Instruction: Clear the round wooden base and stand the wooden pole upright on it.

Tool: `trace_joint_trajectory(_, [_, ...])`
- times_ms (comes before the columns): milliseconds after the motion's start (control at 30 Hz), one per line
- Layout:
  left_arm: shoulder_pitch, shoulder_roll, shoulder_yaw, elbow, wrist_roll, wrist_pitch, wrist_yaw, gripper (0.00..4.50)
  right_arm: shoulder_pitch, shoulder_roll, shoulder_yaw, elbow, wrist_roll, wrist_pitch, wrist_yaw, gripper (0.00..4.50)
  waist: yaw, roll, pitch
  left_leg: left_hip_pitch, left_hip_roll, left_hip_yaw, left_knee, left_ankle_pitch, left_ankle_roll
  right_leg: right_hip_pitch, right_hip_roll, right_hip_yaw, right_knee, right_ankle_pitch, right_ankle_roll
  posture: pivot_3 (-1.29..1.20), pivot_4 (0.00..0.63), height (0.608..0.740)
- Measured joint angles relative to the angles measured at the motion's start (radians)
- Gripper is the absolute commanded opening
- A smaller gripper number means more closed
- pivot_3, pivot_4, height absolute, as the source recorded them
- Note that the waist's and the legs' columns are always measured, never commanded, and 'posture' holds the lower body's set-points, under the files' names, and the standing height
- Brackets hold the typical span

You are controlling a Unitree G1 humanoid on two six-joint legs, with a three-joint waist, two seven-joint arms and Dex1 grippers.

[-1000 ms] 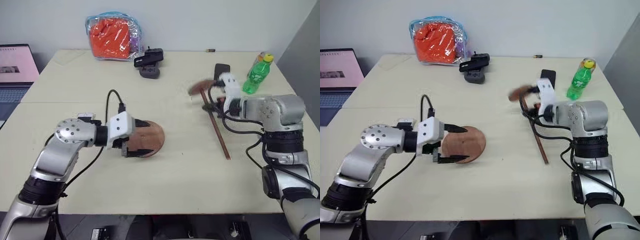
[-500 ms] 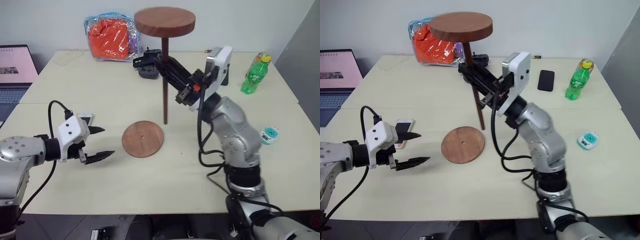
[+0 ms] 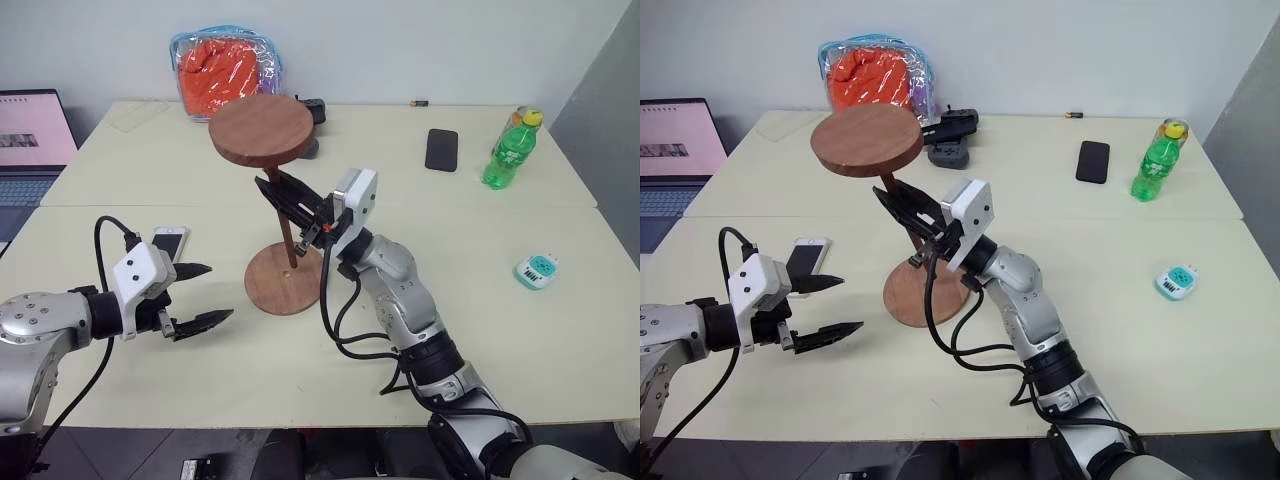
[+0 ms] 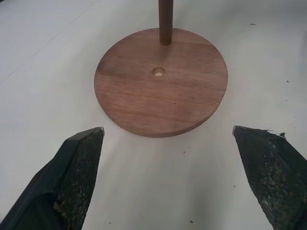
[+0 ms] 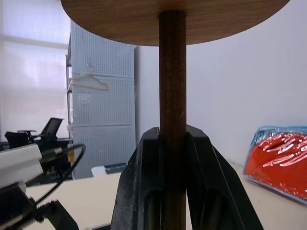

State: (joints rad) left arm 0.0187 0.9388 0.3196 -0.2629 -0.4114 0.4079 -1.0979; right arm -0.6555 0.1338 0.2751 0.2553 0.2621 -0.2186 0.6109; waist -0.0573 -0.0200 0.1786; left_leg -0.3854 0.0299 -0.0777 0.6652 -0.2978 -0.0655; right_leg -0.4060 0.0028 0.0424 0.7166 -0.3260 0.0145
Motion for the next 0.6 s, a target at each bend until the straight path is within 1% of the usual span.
trace_joint_trajectory(133, [-0.006, -0.002, -0.011, 0.0, 0.0, 0.0, 0.008, 4.5, -0.018, 0.001, 0.001, 0.096, -0.007, -0.073, 0.0, 0.22, 0.0, 0.0, 0.0, 0.0, 0.0, 0.0, 0.0, 0.0, 0.0, 0.0, 0.0, 0.0, 0.0, 0.0, 0.0, 0.0, 0.15, 0.74])
trace_joint_trajectory(433, [-0.008, -0.002, -0.01, 0.003, -0.002, 0.0, 0.011, 4.5, -0.038, 0.001, 0.022, 0.155, -0.004, -0.141, -0.003, 0.22, 0.0, 0.0, 0.0, 0.001, 0.001, 0.0, 0.0, 0.0, 0.0, 0.0, 0.0, 0.001, 0.0, 0.0, 0.0, 0.0, 0.15, 0.74])
trace_joint_trajectory(600, [-0.002, -0.002, -0.01, 0.0, -0.004, 0.001, 0.016, 4.5, -0.041, 0.002, 0.033, 0.162, 0.008, -0.143, -0.008, 0.22, 0.0, 0.0, 0.0, 0.001, 0.001, -0.001, 0.0, 0.0, 0.0, 0.0, 0.0, 0.001, 0.001, 0.0, 0.0, 0.0, 0.15, 0.74])
